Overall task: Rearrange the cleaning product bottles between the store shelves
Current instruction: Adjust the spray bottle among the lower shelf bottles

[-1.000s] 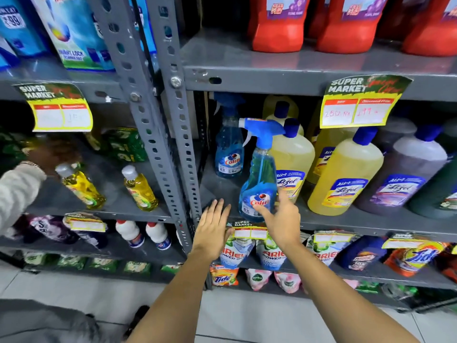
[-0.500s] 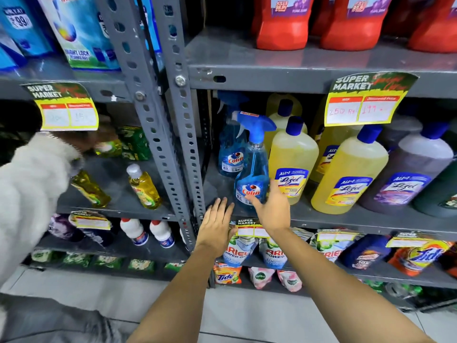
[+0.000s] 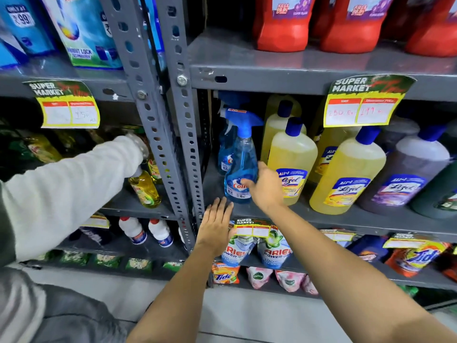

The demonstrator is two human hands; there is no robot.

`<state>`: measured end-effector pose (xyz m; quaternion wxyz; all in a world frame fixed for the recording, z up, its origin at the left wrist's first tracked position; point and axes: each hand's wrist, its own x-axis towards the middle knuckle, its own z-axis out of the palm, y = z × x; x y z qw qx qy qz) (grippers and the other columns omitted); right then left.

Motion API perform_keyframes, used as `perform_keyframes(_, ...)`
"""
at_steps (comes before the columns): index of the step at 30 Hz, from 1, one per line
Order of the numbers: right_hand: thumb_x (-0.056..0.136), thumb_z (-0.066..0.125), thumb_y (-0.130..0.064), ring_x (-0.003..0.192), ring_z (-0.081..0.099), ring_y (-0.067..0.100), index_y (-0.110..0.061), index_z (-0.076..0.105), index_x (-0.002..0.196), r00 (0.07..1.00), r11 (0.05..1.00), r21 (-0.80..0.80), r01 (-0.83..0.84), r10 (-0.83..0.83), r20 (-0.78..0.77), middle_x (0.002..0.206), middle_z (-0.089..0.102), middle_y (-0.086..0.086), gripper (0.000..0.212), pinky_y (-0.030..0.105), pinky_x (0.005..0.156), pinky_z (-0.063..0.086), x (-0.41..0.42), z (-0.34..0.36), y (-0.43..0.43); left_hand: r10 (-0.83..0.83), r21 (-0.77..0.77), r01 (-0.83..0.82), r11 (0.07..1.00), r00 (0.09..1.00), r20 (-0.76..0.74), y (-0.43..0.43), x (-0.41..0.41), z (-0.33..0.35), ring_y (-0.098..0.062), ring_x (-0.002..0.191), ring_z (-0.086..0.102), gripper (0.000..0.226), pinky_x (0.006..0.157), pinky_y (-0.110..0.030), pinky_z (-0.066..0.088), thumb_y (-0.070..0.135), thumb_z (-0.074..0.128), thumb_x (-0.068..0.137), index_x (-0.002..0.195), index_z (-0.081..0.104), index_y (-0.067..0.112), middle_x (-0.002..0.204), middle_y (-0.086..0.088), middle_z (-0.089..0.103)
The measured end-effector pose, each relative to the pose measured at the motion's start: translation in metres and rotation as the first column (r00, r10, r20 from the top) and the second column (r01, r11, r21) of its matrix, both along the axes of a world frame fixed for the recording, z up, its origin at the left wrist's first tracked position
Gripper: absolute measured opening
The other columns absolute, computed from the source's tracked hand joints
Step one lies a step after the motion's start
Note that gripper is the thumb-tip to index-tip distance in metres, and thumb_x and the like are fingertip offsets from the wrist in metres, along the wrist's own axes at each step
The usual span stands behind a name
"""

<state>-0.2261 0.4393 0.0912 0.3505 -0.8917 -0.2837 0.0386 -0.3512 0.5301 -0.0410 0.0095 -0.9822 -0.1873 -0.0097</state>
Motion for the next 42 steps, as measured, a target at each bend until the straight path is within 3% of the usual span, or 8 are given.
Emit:
perform_keyframes(6,0.082,0.077,-0.018,0.108,0.063,0.038,-0.006,0.053,0.122,0.993,0.997,-0.066,-0.051,0.044,-0.109,0.117,0.068,0.017,0.048,0.041,0.085,0.052,0.022,0.011,0.018,-0.009,0.012,0.009,1.0,1.0,-0.008,0.0,-0.001,0.0,-0.03,0.148,-0.005,0.075,0.121,-0.045,0.001,0.052,0.03,0.098,0.15,-0.004,0.01,0.161,-0.013,-0.005)
perform_keyframes(11,0.077,0.083,-0.025,0.11,0.063,0.032,-0.009,0.05,0.122,0.973,0.992,-0.09,-0.083,0.061,-0.224,0.122,0.066,0.01,0.058,0.04,0.084,0.056,0.028,0.017,0.026,0.0,0.013,0.0,1.0,1.0,-0.014,-0.001,0.0,0.001,-0.029,0.148,-0.006,0.077,0.121,-0.045,0.0,0.053,0.033,0.097,0.149,-0.006,0.01,0.161,-0.013,-0.006)
perform_keyframes(20,0.08,0.08,-0.023,0.111,0.064,0.03,-0.009,0.055,0.123,0.979,0.997,0.027,-0.076,0.08,-0.186,0.121,0.069,0.011,0.052,0.04,0.091,0.052,0.021,0.011,0.017,0.0,0.004,0.0,1.0,1.0,-0.011,-0.004,0.001,0.004,-0.03,0.148,-0.005,0.081,0.121,-0.045,0.0,0.053,0.036,0.096,0.149,-0.005,0.009,0.161,-0.015,-0.005)
perform_keyframes(30,0.079,0.082,-0.02,0.112,0.064,0.029,-0.01,0.056,0.125,0.962,0.993,0.087,-0.075,0.095,-0.254,0.123,0.068,0.01,0.054,0.045,0.097,0.052,0.02,0.012,0.021,0.003,0.021,-0.003,1.0,1.0,-0.018,-0.008,-0.001,0.009,-0.032,0.148,-0.003,0.084,0.121,-0.046,0.002,0.055,0.036,0.095,0.149,-0.005,0.006,0.16,-0.018,0.0)
perform_keyframes(38,0.078,0.082,-0.022,0.113,0.064,0.029,-0.012,0.056,0.124,0.965,0.991,0.065,-0.115,0.127,-0.229,0.124,0.068,0.009,0.054,0.046,0.096,0.052,0.015,0.01,0.021,-0.007,0.031,0.005,1.0,0.998,0.069,-0.014,-0.008,0.009,-0.031,0.147,0.009,0.072,0.121,-0.047,0.01,0.052,0.031,0.098,0.149,0.007,0.007,0.158,-0.015,0.018)
perform_keyframes(42,0.079,0.081,-0.028,0.112,0.064,0.03,-0.012,0.055,0.125,0.975,0.992,0.006,-0.125,0.124,-0.185,0.124,0.068,0.009,0.055,0.046,0.094,0.053,0.012,0.011,0.019,-0.018,0.01,0.018,1.0,0.996,0.091,-0.016,-0.016,0.007,-0.029,0.148,0.005,0.069,0.122,-0.045,0.009,0.049,0.029,0.099,0.15,0.005,0.009,0.16,-0.013,0.013)
